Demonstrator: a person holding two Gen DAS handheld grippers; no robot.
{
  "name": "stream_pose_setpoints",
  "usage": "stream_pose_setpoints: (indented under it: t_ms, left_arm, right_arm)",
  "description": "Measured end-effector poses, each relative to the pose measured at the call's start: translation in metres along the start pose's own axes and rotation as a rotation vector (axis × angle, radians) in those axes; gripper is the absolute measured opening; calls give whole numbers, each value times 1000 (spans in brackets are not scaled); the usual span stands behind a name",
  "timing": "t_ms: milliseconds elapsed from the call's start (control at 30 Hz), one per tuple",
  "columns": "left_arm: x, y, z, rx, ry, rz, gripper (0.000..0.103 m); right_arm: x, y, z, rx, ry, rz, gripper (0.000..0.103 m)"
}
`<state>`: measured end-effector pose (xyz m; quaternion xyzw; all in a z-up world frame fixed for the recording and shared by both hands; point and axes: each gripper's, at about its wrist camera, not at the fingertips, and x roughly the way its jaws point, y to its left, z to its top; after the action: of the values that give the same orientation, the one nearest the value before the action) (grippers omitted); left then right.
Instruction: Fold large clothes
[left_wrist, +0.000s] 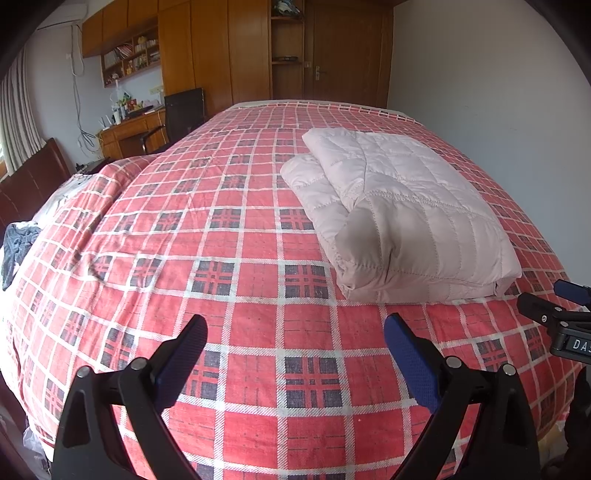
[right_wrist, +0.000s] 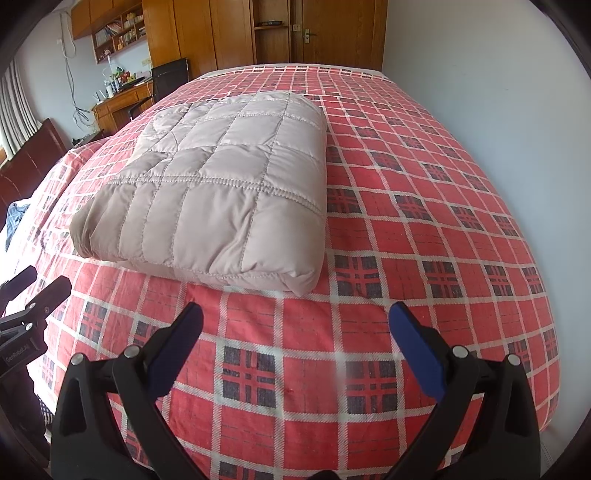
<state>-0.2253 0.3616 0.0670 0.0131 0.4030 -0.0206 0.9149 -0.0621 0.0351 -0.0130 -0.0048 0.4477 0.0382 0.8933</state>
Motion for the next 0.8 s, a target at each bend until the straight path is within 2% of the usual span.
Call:
stream_pose_setpoints:
  t_ms: [800]
  left_arm:
    - [1,1,0,0,1,2,97]
  right_arm:
    - [4,1,1,19,3,33,100]
